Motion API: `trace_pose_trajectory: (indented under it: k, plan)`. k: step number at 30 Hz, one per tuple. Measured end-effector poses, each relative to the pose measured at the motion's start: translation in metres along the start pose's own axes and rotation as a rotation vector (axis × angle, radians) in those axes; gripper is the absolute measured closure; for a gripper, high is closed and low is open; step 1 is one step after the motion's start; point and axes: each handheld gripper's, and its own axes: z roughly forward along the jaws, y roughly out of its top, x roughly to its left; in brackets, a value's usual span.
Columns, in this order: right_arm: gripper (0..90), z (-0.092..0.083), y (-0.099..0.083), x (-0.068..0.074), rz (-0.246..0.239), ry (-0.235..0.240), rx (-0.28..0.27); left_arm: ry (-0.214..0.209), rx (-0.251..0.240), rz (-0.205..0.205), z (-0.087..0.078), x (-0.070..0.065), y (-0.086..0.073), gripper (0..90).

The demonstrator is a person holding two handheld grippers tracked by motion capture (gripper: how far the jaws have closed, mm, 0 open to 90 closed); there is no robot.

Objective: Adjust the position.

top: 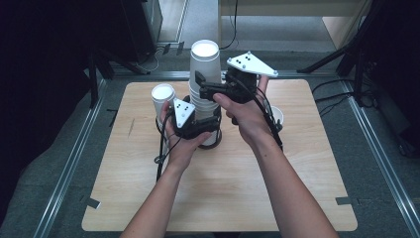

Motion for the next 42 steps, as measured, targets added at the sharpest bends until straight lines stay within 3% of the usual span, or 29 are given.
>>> trace_pose_trajectory:
  k: [7, 22, 31, 42]
  plan:
    - [0.0, 0.015, -0.003, 0.003, 0.002, -0.014, 0.020, 0.013, -0.006, 0.006, 0.003, -0.001, -0.001, 0.0]
    - [0.0, 0.032, -0.005, -0.004, 0.028, 0.026, 0.043, 0.021, -0.011, -0.003, 0.006, -0.001, -0.002, 0.0]
    - [15.4, 0.034, -0.009, -0.001, -0.007, 0.037, 0.013, 0.030, -0.026, -0.006, 0.006, 0.000, -0.003, 3.3]
    - [17.2, 0.033, -0.008, -0.001, 0.006, 0.037, -0.013, 0.018, -0.036, -0.001, 0.004, 0.002, -0.004, 5.5]
